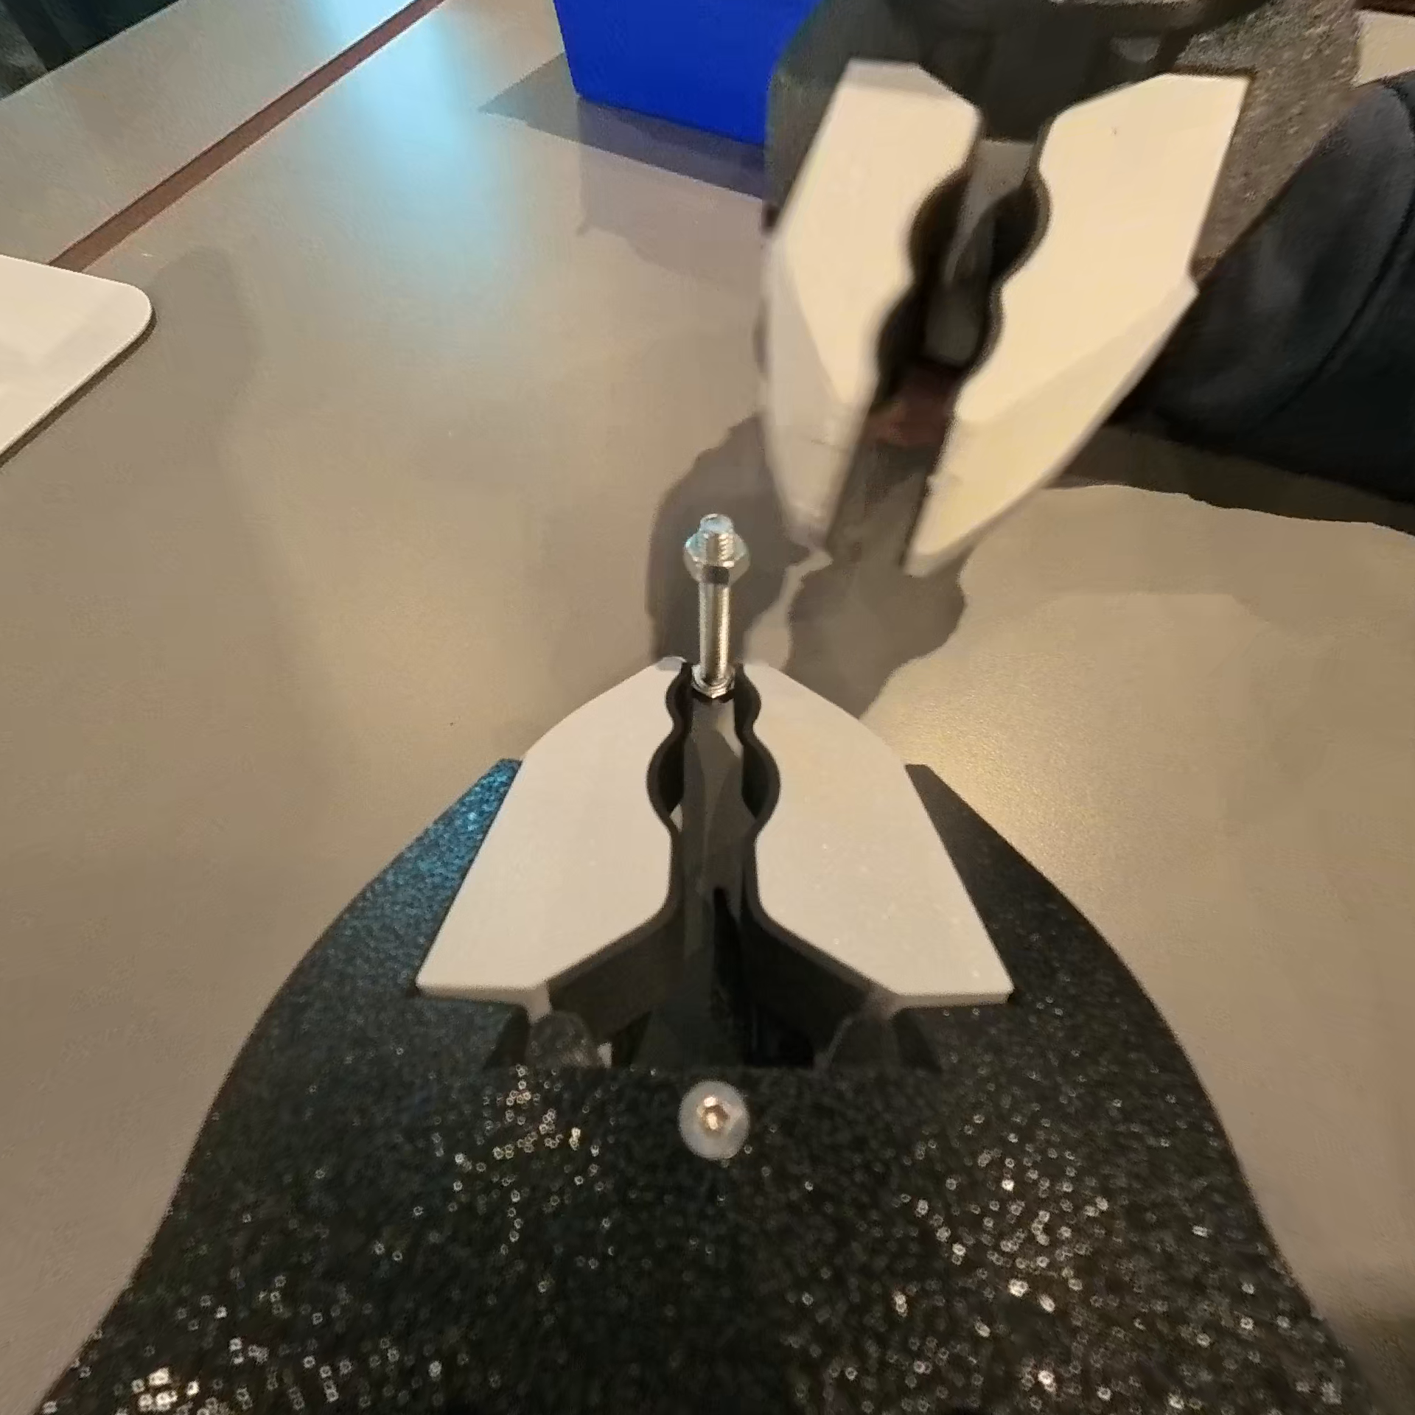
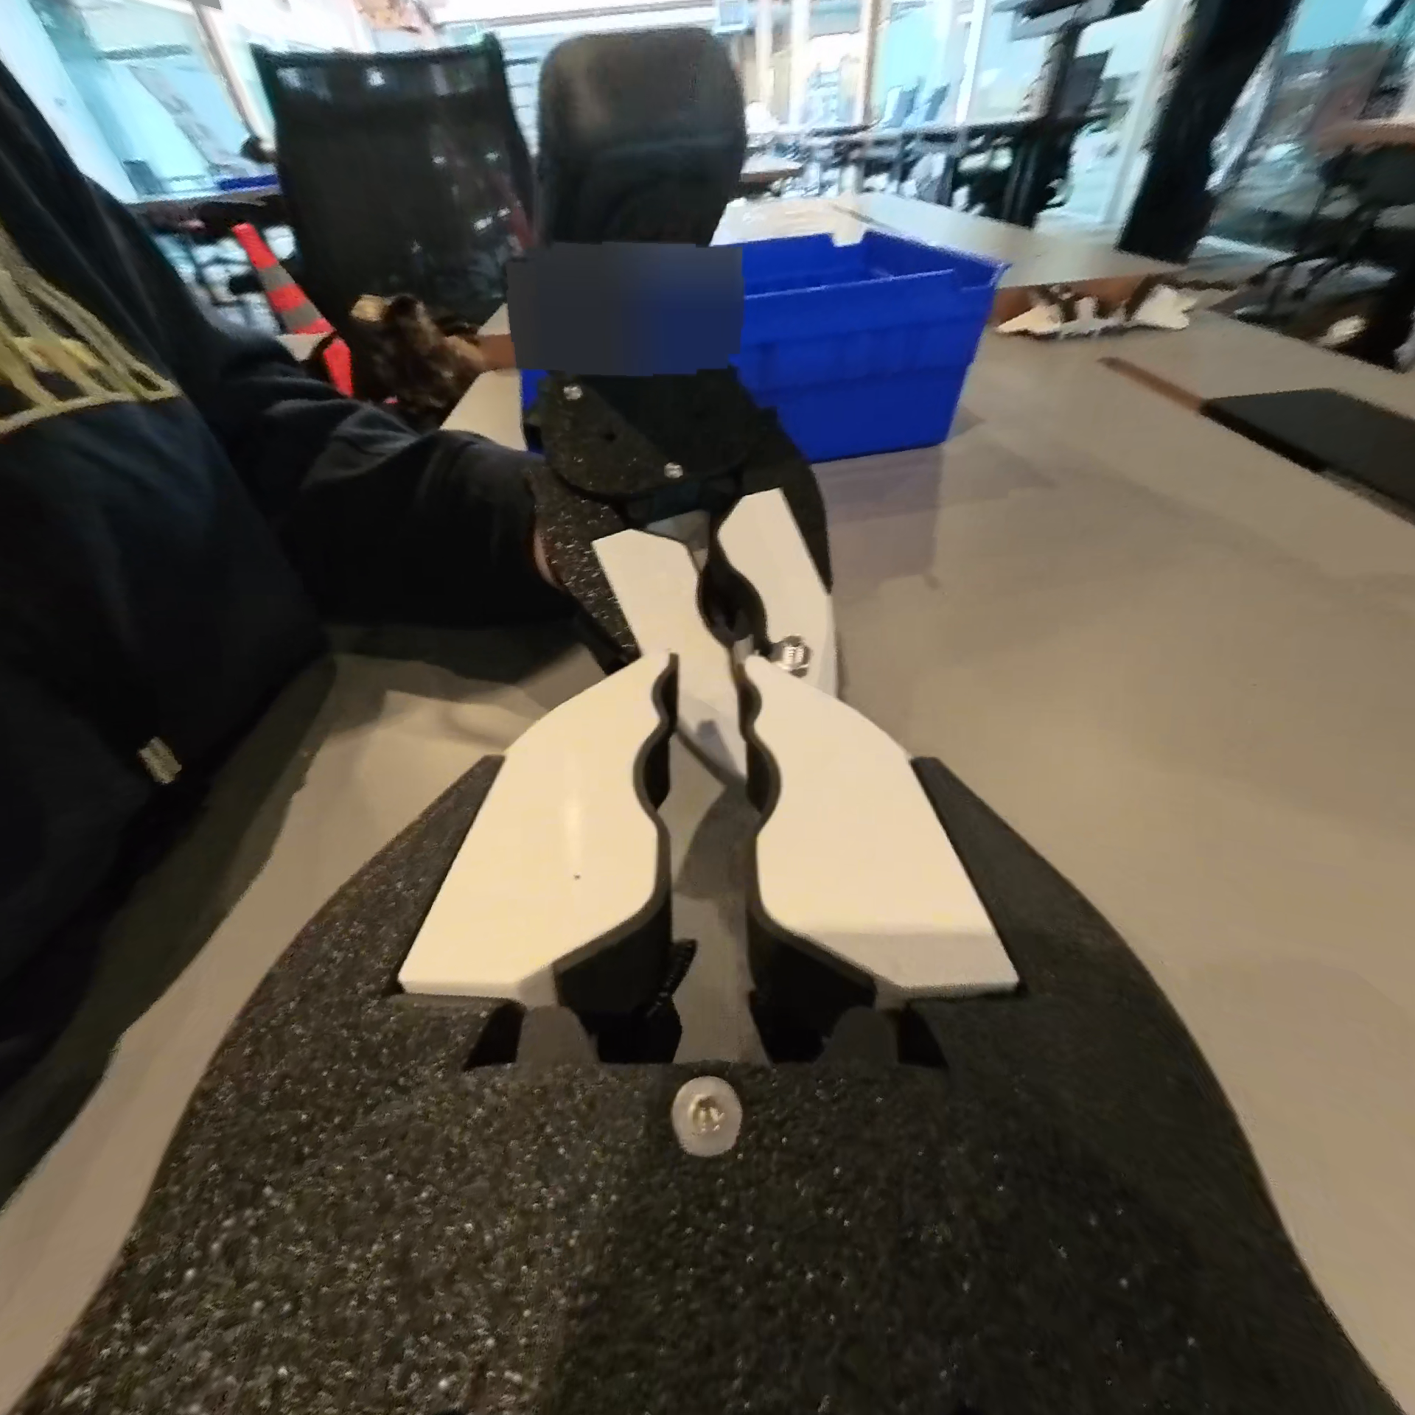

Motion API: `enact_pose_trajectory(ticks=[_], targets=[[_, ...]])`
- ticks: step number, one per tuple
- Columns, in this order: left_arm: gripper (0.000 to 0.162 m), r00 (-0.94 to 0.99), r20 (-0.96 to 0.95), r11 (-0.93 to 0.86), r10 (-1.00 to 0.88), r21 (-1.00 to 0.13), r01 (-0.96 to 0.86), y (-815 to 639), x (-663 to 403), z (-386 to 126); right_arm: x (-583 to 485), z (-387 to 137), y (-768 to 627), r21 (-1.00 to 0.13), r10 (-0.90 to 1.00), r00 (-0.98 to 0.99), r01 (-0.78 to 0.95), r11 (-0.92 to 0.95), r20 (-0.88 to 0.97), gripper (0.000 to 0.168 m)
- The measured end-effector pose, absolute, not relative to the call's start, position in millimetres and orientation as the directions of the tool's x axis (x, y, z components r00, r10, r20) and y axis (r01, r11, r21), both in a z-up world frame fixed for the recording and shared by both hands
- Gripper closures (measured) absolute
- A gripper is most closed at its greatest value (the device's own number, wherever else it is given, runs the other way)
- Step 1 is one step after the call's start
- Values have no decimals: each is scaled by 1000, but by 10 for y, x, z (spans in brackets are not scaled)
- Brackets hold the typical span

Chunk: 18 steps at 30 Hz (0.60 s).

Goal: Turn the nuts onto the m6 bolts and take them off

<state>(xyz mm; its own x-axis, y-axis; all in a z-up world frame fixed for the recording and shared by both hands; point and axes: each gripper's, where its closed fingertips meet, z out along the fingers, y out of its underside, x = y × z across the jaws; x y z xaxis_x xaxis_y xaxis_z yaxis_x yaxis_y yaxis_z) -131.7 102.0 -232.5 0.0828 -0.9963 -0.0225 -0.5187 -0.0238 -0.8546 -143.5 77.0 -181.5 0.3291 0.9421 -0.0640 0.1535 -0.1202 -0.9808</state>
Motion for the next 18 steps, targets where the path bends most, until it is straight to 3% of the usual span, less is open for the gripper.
enact_pose_trajectory(ticks=[6,8,10,11,18], targets=[[152,83,-24,-23,-996,-854,-519,1020,-1318,-2325,-1445,-1844,902,-981,907,421,184,-70,14,133],[152,82,-24,-22,-996,-854,-519,1020,-1317,-2325,-1467,-1866,841,-977,923,385,196,-87,-5,140],[152,84,-22,-25,-996,-854,-519,1021,-1318,-2324,-1477,-1844,746,-977,947,318,187,-106,-42,157],[152,83,-22,-25,-996,-855,-519,1021,-1319,-2324,-1472,-1816,746,-979,947,315,168,-113,-55,156],[152,82,-23,-23,-996,-854,-520,1020,-1318,-2324,-1444,-1786,886,-985,911,412,161,-63,9,132]])
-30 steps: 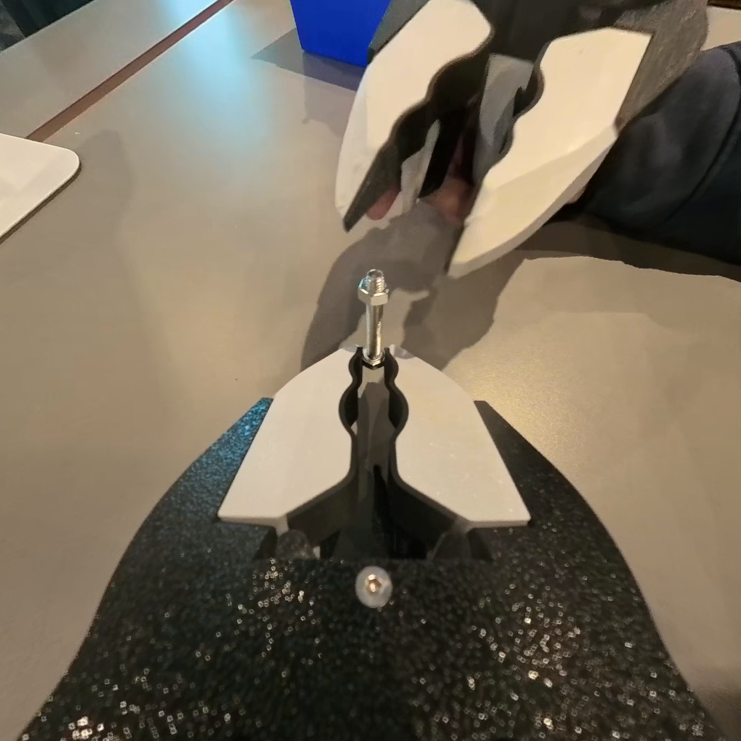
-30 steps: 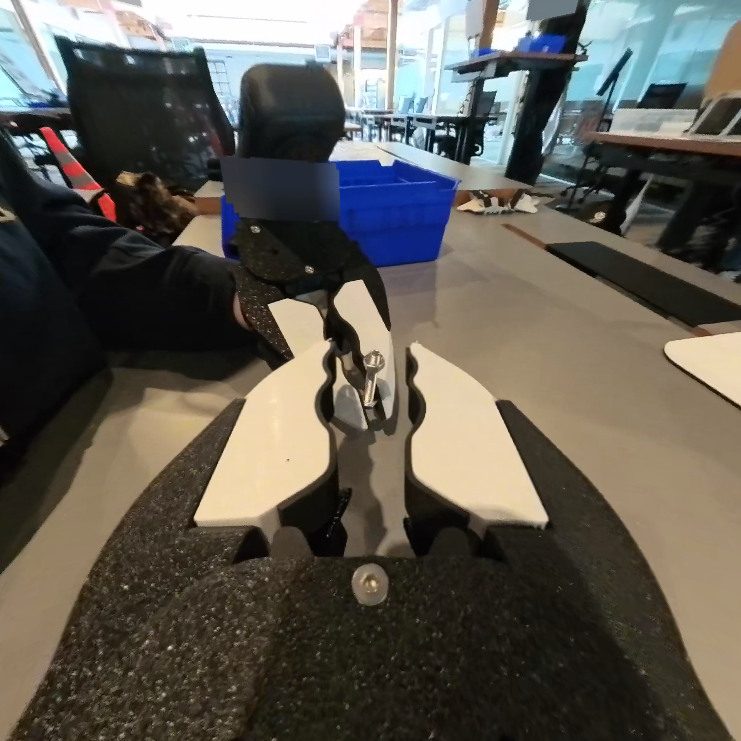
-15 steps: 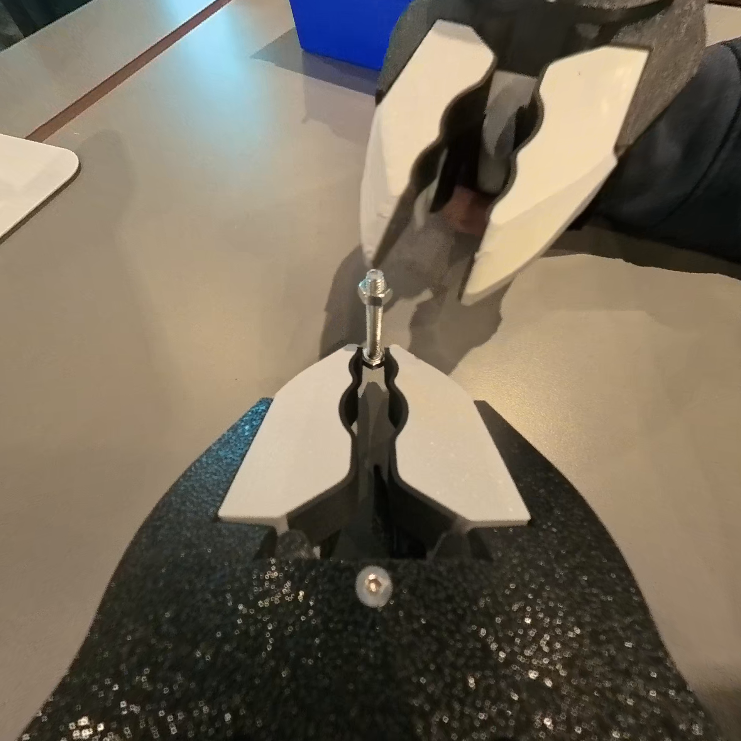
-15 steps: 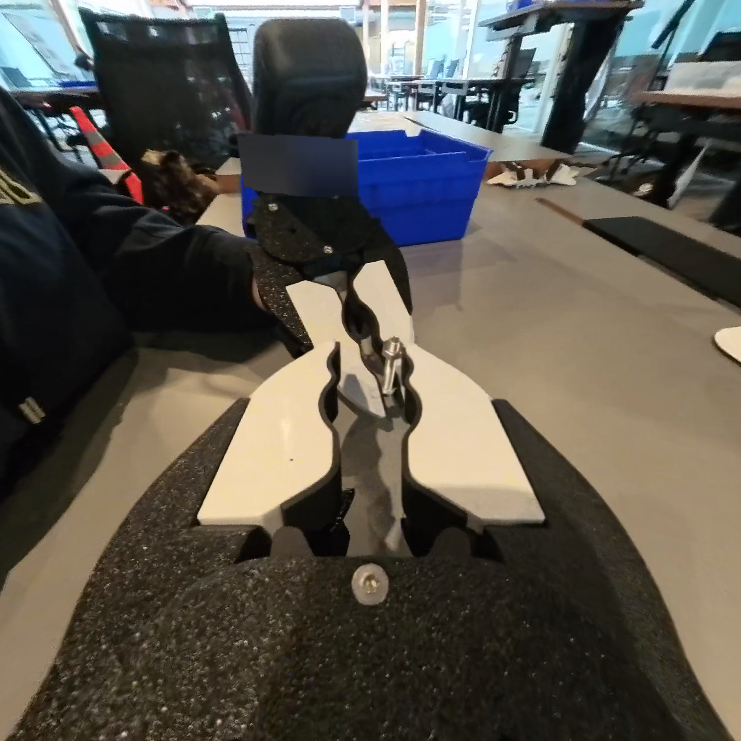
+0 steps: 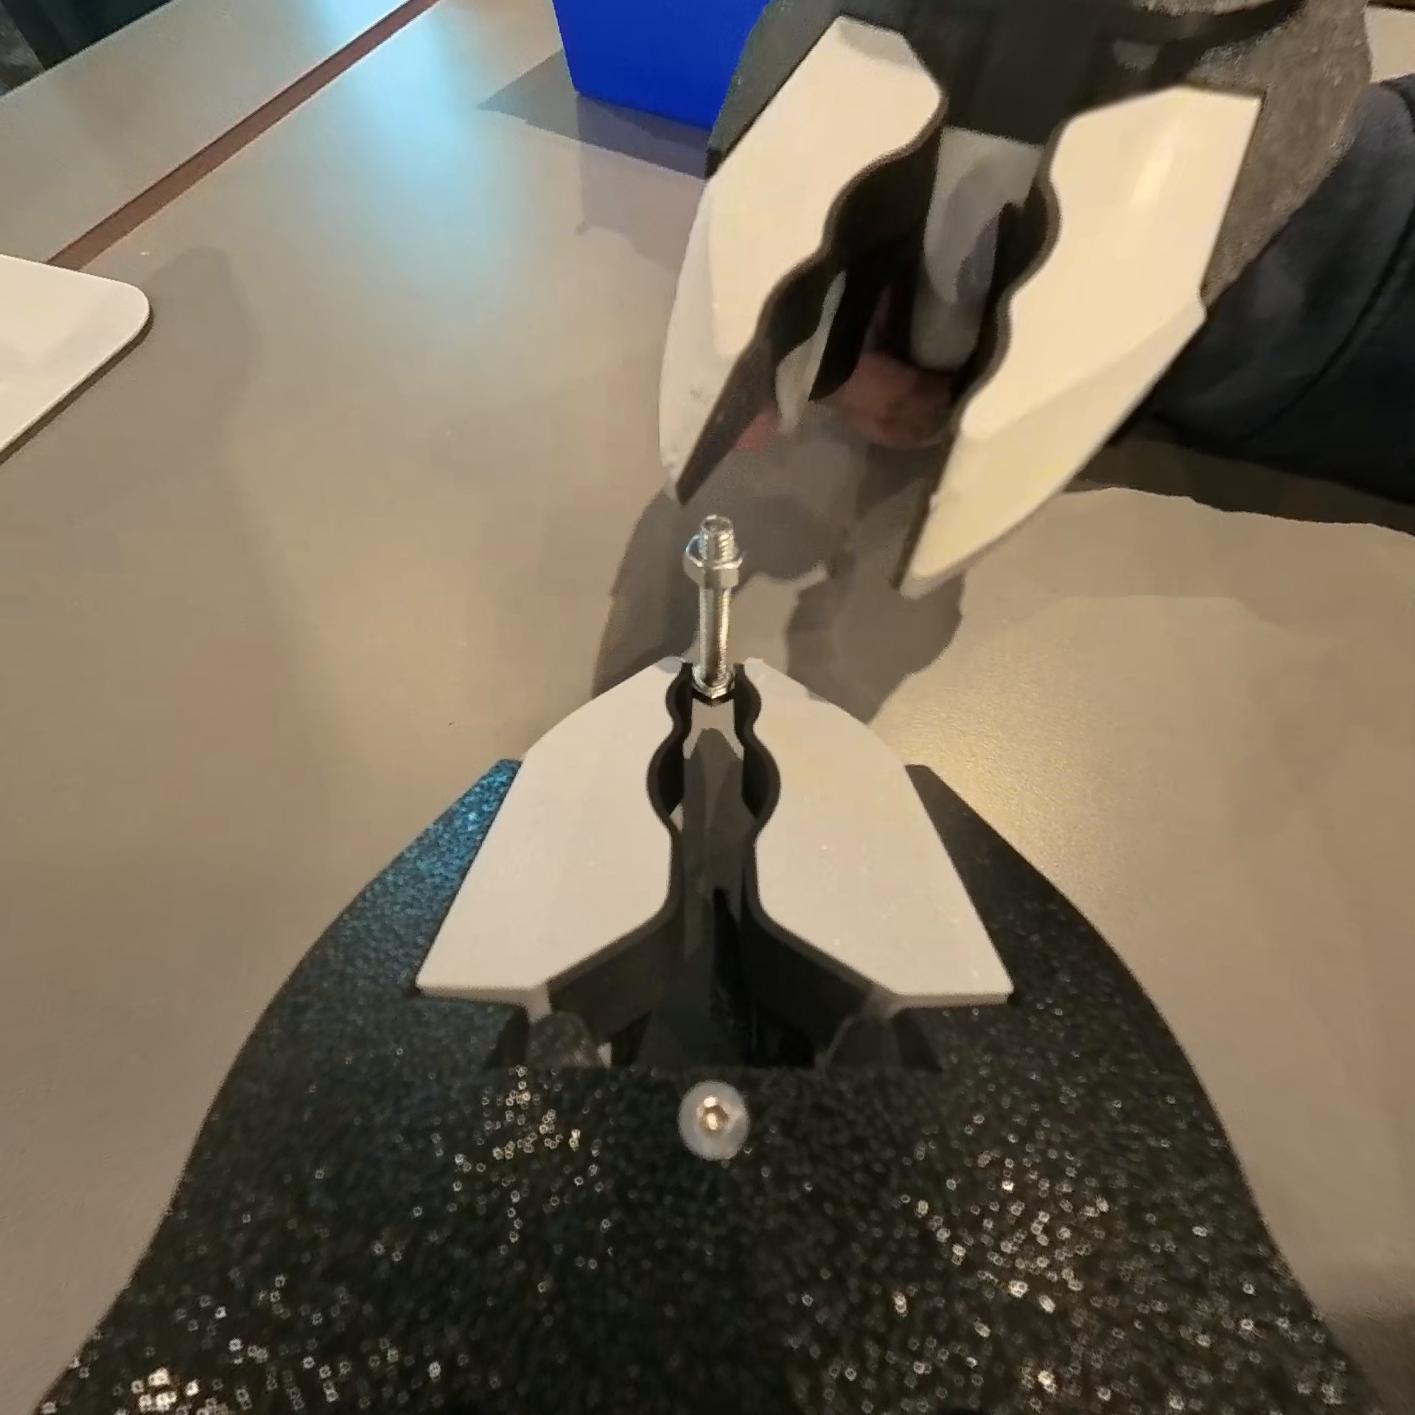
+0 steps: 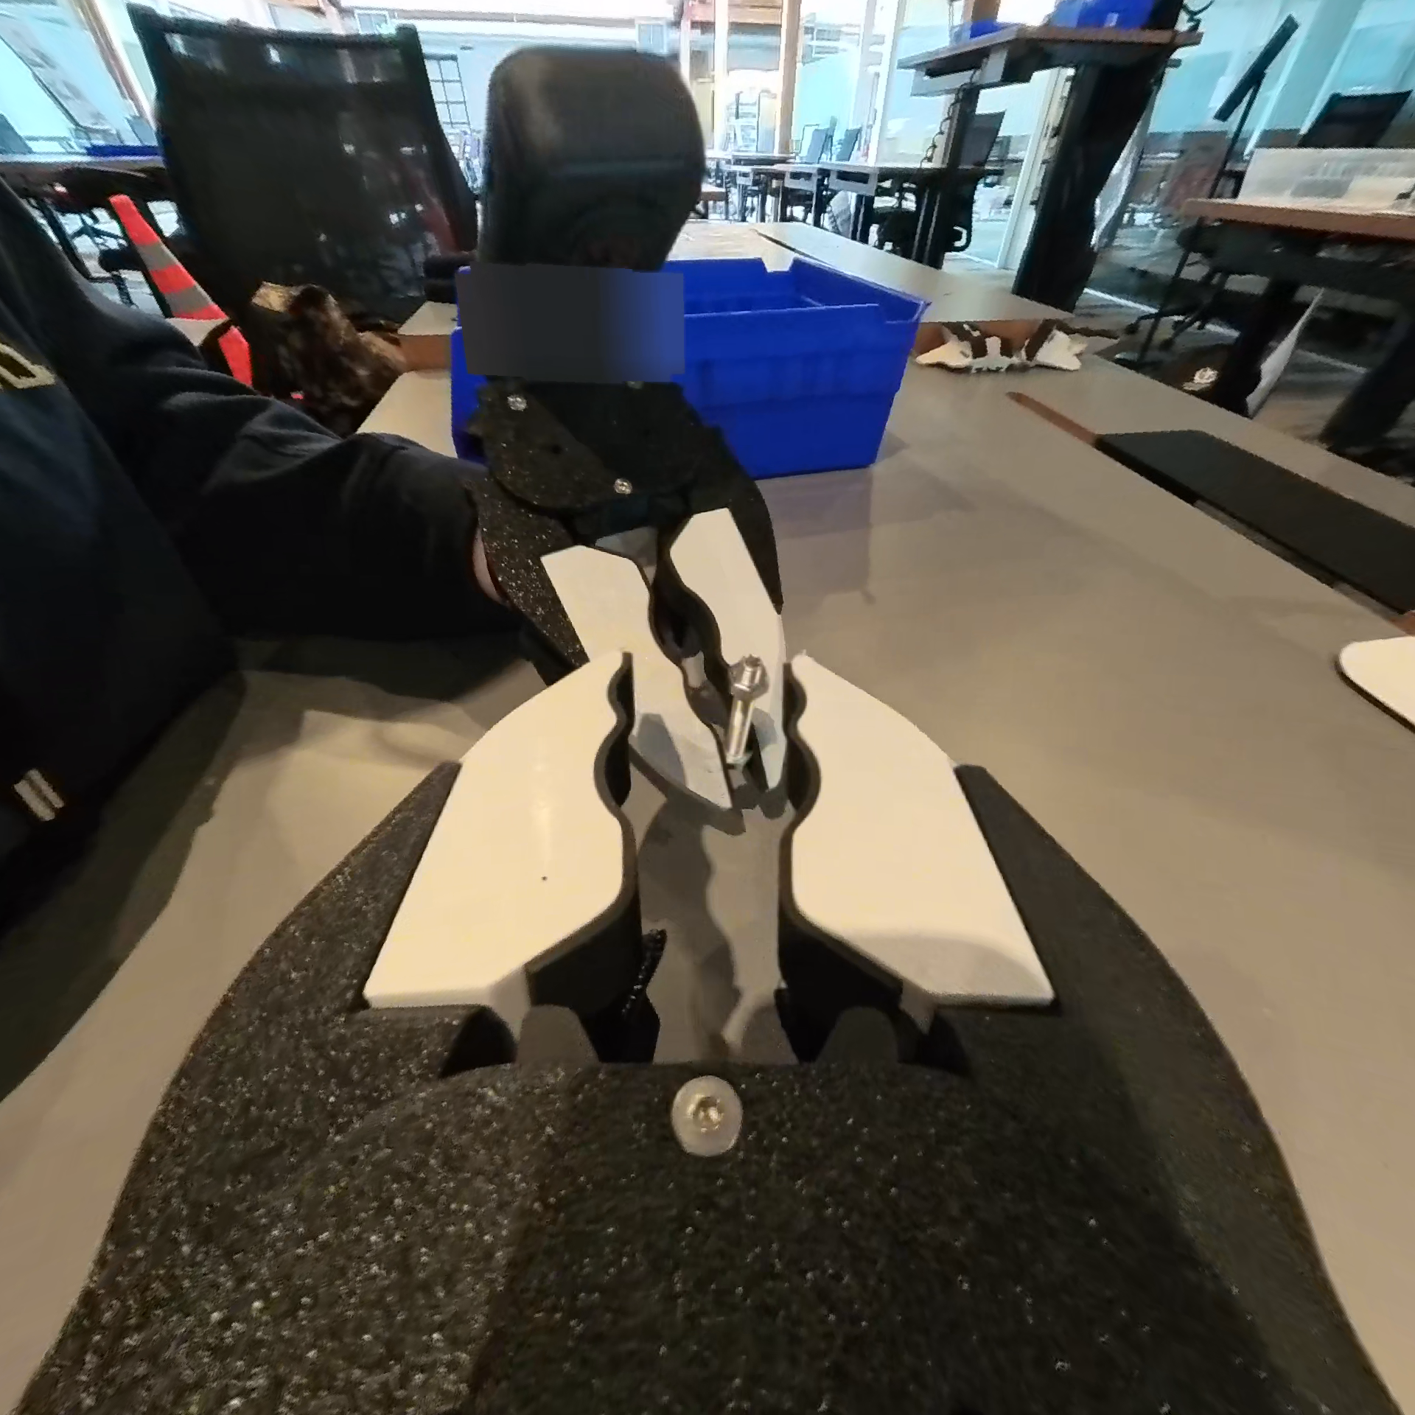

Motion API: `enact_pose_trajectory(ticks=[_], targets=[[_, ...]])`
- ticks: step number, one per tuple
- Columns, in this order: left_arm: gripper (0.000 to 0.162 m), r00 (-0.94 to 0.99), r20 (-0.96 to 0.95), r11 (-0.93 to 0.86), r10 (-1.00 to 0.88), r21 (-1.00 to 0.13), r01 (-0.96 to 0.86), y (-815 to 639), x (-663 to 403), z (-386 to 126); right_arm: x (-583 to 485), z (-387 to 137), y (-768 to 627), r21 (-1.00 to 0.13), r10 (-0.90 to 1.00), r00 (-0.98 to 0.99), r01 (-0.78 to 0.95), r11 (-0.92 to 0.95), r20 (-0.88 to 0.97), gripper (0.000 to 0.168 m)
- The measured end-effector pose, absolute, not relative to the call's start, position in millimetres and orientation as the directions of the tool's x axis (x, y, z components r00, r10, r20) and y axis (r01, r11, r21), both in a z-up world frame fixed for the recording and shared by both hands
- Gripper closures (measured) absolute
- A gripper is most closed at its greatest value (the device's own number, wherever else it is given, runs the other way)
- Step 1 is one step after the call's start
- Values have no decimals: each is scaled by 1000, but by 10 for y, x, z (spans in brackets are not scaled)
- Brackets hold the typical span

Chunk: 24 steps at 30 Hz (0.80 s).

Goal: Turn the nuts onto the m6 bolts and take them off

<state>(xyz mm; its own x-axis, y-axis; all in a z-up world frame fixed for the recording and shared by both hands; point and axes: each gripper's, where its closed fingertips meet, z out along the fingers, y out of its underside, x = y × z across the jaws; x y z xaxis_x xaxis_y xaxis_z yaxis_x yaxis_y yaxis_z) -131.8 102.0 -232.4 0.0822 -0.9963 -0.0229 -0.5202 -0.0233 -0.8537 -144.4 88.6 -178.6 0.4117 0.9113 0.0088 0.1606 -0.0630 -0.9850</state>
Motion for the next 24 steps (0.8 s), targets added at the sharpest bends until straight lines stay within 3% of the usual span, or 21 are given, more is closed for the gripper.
enact_pose_trajectory(ticks=[4,6,13,15,18,21,24], targets=[[152,81,-25,-21,-996,-853,-522,1018,-1318,-2326,-1478,-1842,837,-978,925,381,191,-81,-2,137],[152,82,-24,-23,-996,-853,-521,1019,-1318,-2325,-1479,-1821,763,-978,944,329,183,-95,-30,157],[152,82,-22,-24,-996,-853,-522,1019,-1319,-2325,-1427,-1796,935,-983,895,443,179,-44,40,134],[152,83,-20,-26,-996,-853,-521,1021,-1320,-2322,-1447,-1846,924,-978,899,435,205,-49,46,136],[152,84,-19,-28,-996,-854,-520,1023,-1321,-2322,-1492,-1858,772,-974,942,335,207,-90,-15,161],[152,83,-19,-28,-996,-853,-521,1022,-1321,-2323,-1475,-1815,792,-979,938,347,179,-94,-26,159],[152,82,-19,-26,-996,-852,-522,1021,-1320,-2325,-1440,-1799,882,-982,912,410,180,-60,19,146]])
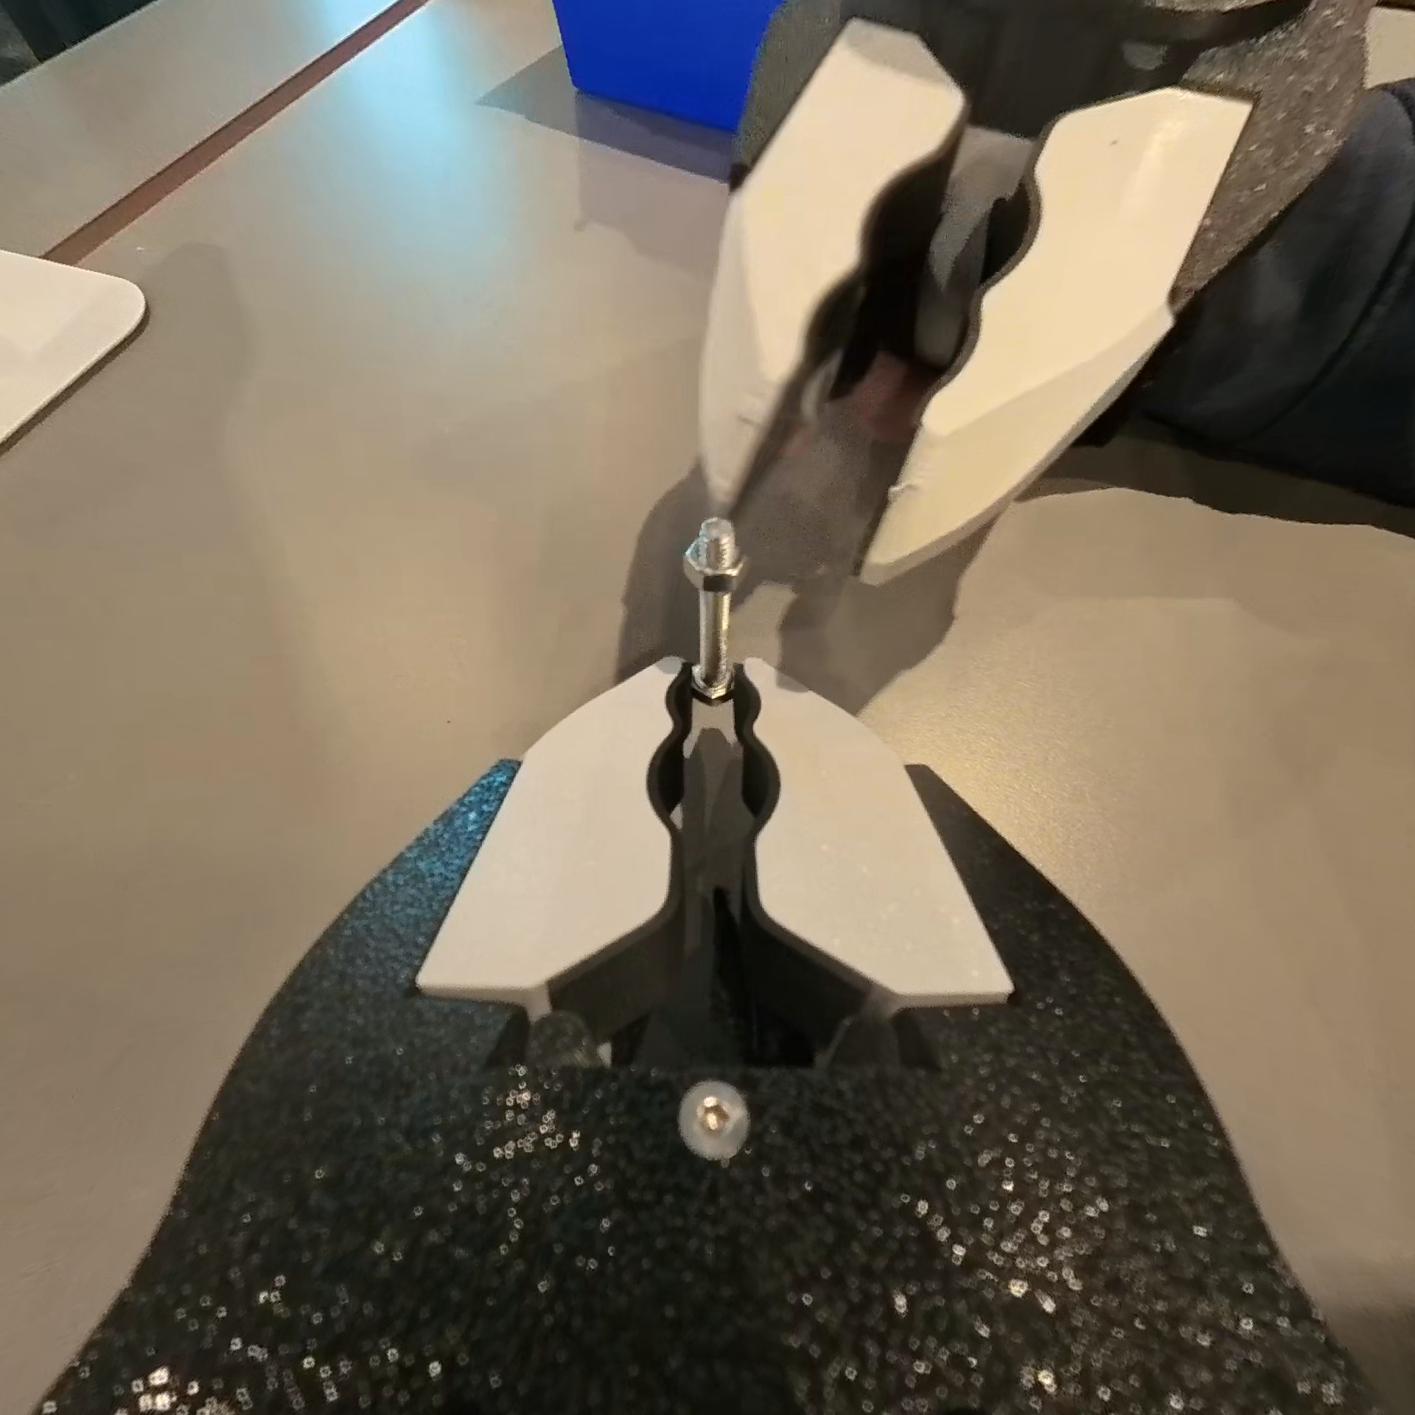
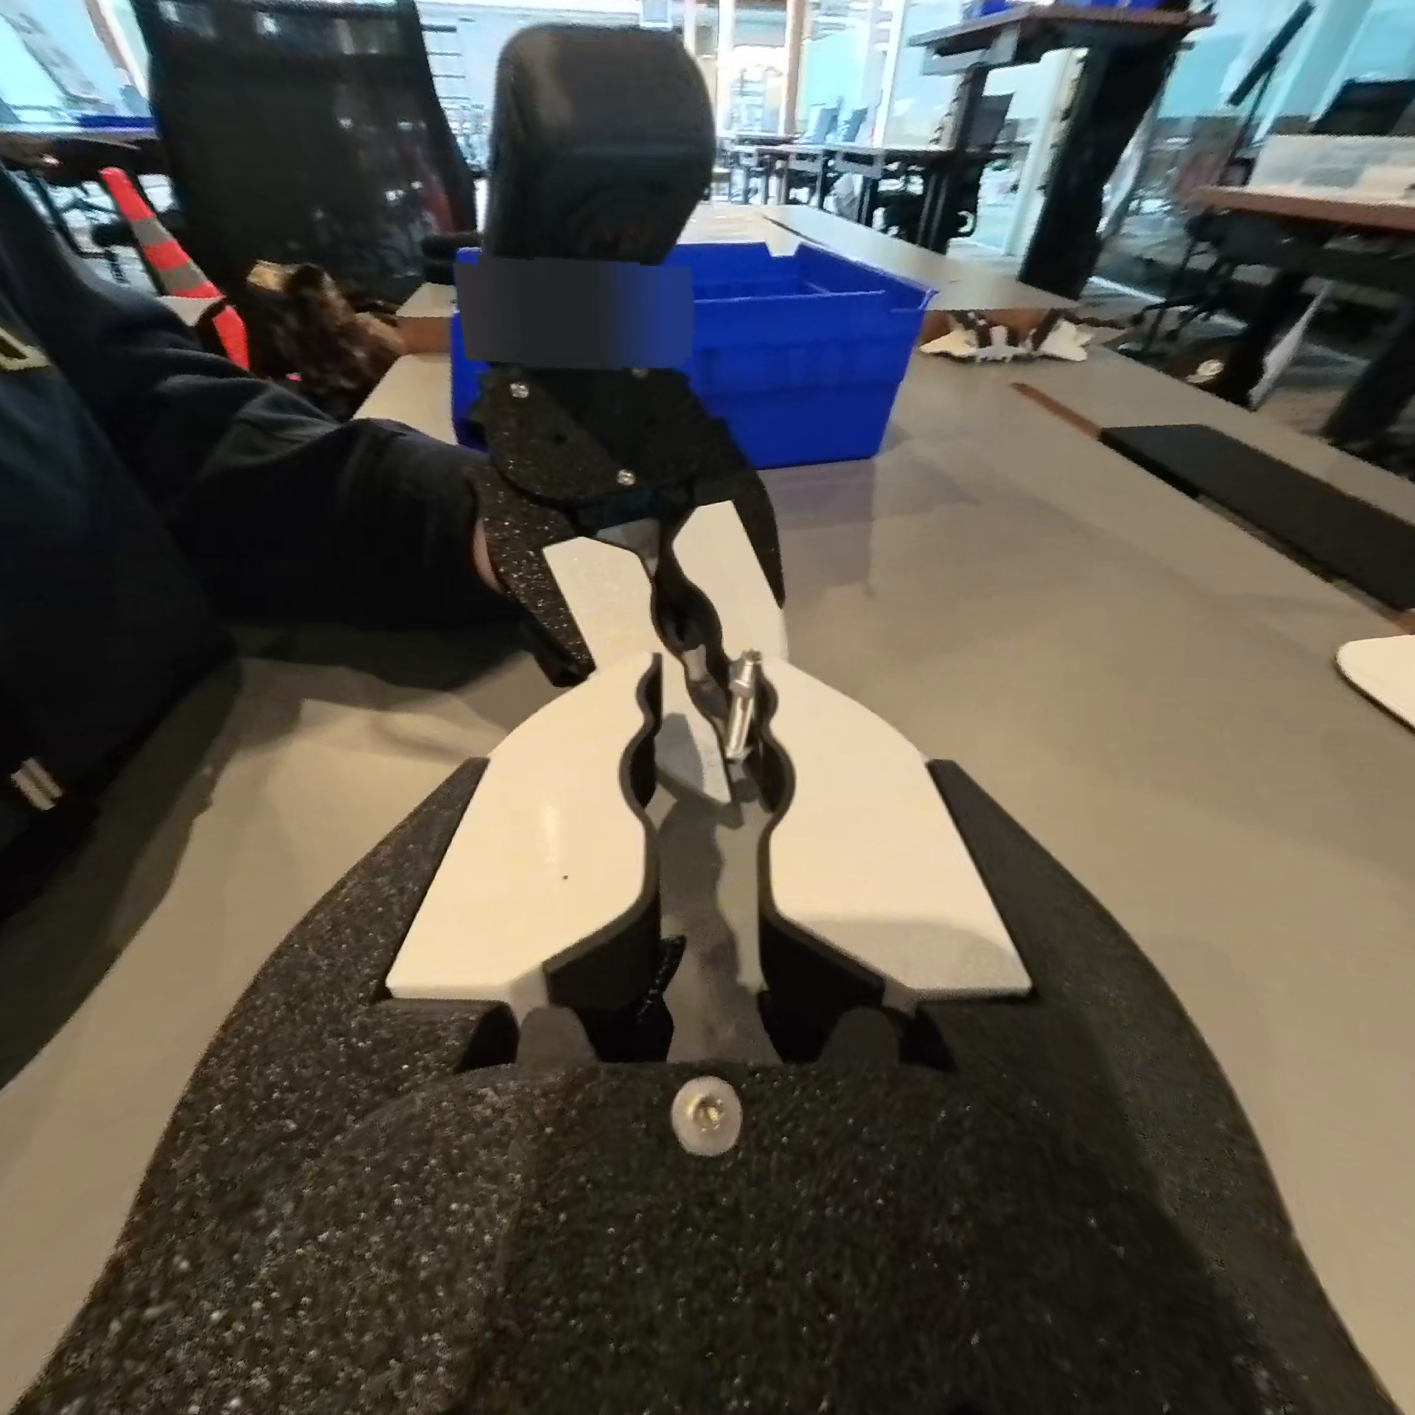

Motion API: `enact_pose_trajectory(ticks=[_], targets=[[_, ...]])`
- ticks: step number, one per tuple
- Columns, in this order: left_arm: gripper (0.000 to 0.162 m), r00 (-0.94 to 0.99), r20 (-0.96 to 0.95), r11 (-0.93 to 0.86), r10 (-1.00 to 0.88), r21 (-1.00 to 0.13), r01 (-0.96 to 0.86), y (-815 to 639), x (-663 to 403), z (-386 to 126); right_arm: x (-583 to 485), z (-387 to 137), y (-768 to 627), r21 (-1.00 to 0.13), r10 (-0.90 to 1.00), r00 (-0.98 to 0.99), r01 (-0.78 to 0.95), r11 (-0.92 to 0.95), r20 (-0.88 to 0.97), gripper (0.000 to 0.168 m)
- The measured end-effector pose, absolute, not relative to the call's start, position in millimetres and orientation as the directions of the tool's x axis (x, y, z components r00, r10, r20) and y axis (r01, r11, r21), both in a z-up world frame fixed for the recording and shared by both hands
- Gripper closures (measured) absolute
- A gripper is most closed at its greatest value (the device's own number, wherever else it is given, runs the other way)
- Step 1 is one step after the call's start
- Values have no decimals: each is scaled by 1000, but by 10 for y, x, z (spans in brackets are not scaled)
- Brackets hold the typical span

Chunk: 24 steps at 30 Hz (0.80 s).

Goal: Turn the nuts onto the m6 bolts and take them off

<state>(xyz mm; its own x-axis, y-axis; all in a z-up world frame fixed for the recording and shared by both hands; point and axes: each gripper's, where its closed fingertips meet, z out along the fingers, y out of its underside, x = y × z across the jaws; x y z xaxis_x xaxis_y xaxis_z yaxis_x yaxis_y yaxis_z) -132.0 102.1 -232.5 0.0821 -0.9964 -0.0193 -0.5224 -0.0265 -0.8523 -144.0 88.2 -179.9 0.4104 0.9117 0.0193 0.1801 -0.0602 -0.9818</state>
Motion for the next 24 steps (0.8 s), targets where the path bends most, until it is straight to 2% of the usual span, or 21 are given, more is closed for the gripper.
enact_pose_trajectory(ticks=[3,7,9,12,19,21,23,24], targets=[[152,83,-19,-28,-996,-853,-521,1023,-1320,-2323,-1452,-1804,922,-982,899,437,182,-44,41,133],[152,81,-23,-23,-996,-851,-524,1019,-1319,-2327,-1473,-1860,871,-976,914,405,210,-66,25,141],[152,82,-22,-24,-996,-852,-523,1022,-1319,-2325,-1453,-1857,838,-974,923,384,212,-74,14,154],[152,83,-17,-29,-996,-854,-519,1025,-1321,-2320,-1441,-1837,848,-976,920,392,206,-66,20,154],[152,83,-18,-28,-996,-853,-521,1023,-1320,-2322,-1439,-1859,920,-974,896,440,223,-42,62,141],[152,83,-18,-28,-996,-853,-522,1024,-1320,-2322,-1454,-1868,880,-973,908,417,223,-55,44,147],[152,84,-19,-27,-996,-853,-522,1023,-1320,-2323,-1472,-1863,777,-973,938,347,217,-80,0,164],[152,84,-19,-28,-996,-853,-521,1024,-1320,-2322,-1463,-1858,780,-973,937,348,211,-93,-15,164]])
